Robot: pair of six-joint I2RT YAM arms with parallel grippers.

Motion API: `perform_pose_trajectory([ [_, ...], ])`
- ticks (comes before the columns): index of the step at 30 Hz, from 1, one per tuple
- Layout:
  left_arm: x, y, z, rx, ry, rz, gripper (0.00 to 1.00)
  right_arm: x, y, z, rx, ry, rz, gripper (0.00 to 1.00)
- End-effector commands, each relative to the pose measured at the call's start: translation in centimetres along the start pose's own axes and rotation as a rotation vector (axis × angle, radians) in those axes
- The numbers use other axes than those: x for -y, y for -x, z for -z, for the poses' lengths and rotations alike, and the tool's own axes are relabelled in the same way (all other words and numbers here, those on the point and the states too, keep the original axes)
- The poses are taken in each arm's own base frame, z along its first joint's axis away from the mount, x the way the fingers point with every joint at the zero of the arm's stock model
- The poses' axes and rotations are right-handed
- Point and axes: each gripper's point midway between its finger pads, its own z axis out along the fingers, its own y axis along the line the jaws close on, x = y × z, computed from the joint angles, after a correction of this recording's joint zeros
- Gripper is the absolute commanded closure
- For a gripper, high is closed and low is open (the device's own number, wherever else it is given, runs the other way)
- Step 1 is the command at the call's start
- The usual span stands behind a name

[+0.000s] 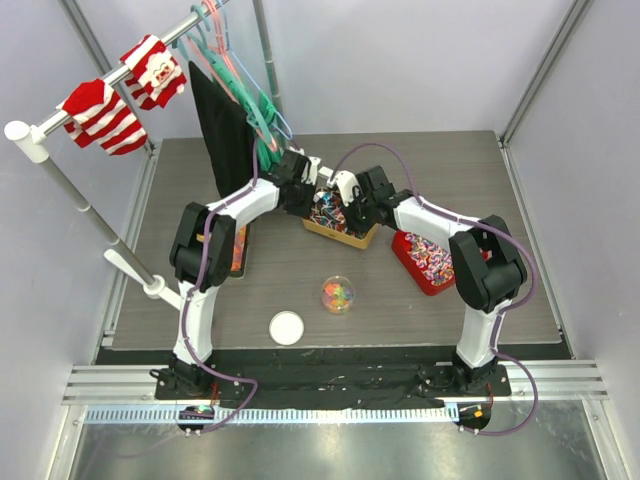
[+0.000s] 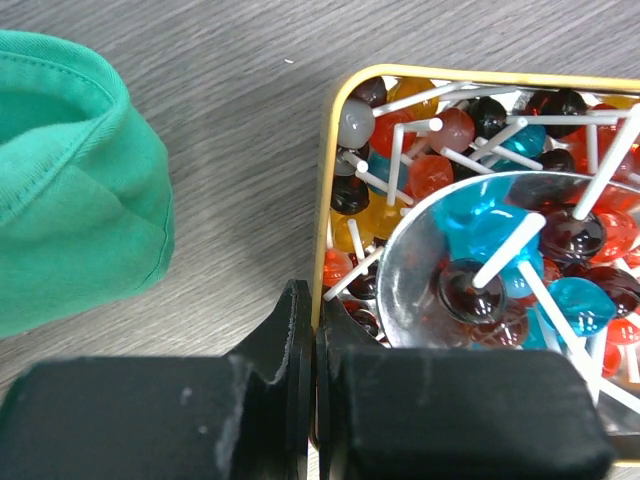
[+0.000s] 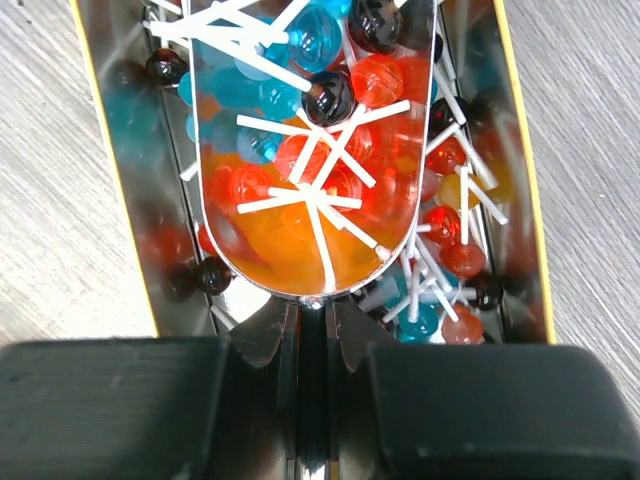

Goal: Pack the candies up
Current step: Scoop the fake candies from the storage box.

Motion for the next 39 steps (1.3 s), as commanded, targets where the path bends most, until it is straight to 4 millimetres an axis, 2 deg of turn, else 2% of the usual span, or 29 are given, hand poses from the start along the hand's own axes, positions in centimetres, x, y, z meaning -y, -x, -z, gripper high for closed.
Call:
perform_pose_trajectory([
  [1, 0.6, 4.9, 1.8, 0.146, -0.011, -0.003, 1.0, 0.9, 4.0, 1.4, 0.135, -0.051, 0.016, 0.99],
  [6, 0.9, 4.9, 1.9, 0.147, -0.028, -0.023, 1.0, 0.9, 5.0, 1.6, 0.162, -0.046, 0.009, 0.99],
  [9, 1.3, 4.9, 2.1, 0.145, -0.049, -0.037, 1.0, 1.9, 5.8, 1.7, 0.177, -0.103, -0.005, 0.99],
  [13, 0.9, 4.7, 2.0, 0.139, -0.03, -0.068, 1.0, 3.6, 6.1, 1.6, 0.173, -0.186, -0.035, 0.99],
  [20, 0.4, 4.7, 2.2, 0.14, -0.002, -0.091, 1.0, 3.9, 6.2, 0.9, 0.16, -0.199, -0.055, 0.99],
  [25, -0.2, 4.8, 2.3, 0.144, 0.031, -0.101, 1.0, 3.9, 6.6, 1.8, 0.158, -0.198, -0.03, 0.99],
  [29, -1.1, 4.9, 2.3, 0.146, 0.081, -0.103, 1.0, 3.5, 6.1, 2.9, 0.138, -0.188, -0.01, 0.99],
  [39, -1.8, 5.1, 2.4, 0.142, 0.094, -0.084, 1.0, 2.0, 2.3, 6.2, 0.089, -0.171, 0.021, 0.99],
])
